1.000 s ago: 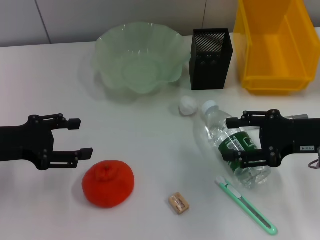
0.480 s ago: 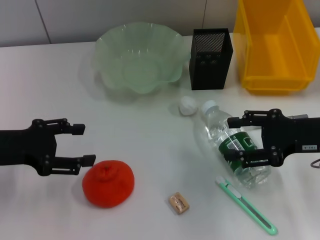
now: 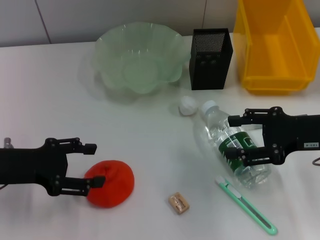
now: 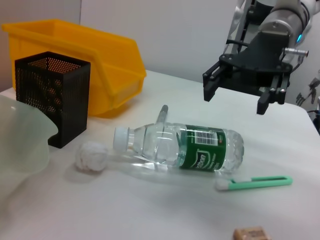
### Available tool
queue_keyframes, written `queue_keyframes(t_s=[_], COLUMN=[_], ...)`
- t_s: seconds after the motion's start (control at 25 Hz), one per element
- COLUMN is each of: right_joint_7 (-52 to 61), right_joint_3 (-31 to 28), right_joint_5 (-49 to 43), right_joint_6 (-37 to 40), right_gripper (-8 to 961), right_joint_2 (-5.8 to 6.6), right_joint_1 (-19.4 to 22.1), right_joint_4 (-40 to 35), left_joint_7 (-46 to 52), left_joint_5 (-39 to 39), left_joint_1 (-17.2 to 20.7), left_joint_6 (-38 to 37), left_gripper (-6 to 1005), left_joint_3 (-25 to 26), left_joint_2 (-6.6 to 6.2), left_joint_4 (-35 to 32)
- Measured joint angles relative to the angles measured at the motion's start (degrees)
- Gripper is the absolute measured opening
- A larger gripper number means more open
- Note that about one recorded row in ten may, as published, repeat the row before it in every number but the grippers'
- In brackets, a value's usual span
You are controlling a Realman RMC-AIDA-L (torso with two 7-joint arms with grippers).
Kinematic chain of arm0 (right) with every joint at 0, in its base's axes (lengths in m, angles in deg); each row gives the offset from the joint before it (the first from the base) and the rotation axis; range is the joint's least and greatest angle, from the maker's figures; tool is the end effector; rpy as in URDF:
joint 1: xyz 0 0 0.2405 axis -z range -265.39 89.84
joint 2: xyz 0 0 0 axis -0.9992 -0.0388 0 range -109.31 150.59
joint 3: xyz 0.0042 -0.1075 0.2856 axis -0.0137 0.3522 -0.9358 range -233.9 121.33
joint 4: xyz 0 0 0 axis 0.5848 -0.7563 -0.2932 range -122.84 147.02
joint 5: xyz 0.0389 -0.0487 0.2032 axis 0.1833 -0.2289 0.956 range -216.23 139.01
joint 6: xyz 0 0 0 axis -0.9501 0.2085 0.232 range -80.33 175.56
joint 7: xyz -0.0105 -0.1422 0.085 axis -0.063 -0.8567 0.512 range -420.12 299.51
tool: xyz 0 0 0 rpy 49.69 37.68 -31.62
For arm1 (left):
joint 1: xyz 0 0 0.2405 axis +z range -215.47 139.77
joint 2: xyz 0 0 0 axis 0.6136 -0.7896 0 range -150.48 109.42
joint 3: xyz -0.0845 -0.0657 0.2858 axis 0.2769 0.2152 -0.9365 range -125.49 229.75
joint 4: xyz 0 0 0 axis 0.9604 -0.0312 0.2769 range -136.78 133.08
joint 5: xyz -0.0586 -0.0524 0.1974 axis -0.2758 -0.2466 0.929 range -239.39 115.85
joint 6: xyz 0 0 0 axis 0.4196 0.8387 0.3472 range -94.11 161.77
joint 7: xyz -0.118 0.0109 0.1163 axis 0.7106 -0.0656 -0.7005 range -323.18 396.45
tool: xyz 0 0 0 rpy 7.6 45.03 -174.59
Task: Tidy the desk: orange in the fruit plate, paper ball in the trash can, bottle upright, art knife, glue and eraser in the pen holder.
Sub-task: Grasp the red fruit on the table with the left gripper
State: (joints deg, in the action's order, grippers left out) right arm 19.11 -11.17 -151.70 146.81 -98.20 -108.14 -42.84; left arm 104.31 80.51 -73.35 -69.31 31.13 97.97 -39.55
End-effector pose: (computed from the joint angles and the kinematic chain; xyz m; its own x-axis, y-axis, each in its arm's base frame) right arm 0.3046 0.3138 -0.0059 0.8766 -0.2297 -0.4228 -0.3251 -0.9306 -0.1684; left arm -0.3067 0.3346 -0.0349 0.9068 0.2530 0.3372 0.2819 -0.9587 -0.0388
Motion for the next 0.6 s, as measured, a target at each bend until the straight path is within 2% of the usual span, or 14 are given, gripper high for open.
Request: queue_keyframes(t_s=[0.32, 0.6], right_joint_7=[0.95, 1.36], right_joint_3=[0.08, -0.12], right_joint_5=[0.29, 0.35], right_joint_6=[0.98, 1.19], right_gripper=[786, 786], right_joint_2=[-0.26, -0.26], right_joint_1=[-0.11, -0.08], right_joint_4=[0.00, 0.27], left_joint_7=[-4.23, -4.46], left_joint_5=[0.02, -0.06], left_joint_1=[0.25, 0.02], left_joint_6=[8.40, 9.85], left_gripper=[831, 827], left_joint_3=[-1.76, -3.16], left_joint_2=[0.01, 0.12], left_joint_4=[5.96, 7.40])
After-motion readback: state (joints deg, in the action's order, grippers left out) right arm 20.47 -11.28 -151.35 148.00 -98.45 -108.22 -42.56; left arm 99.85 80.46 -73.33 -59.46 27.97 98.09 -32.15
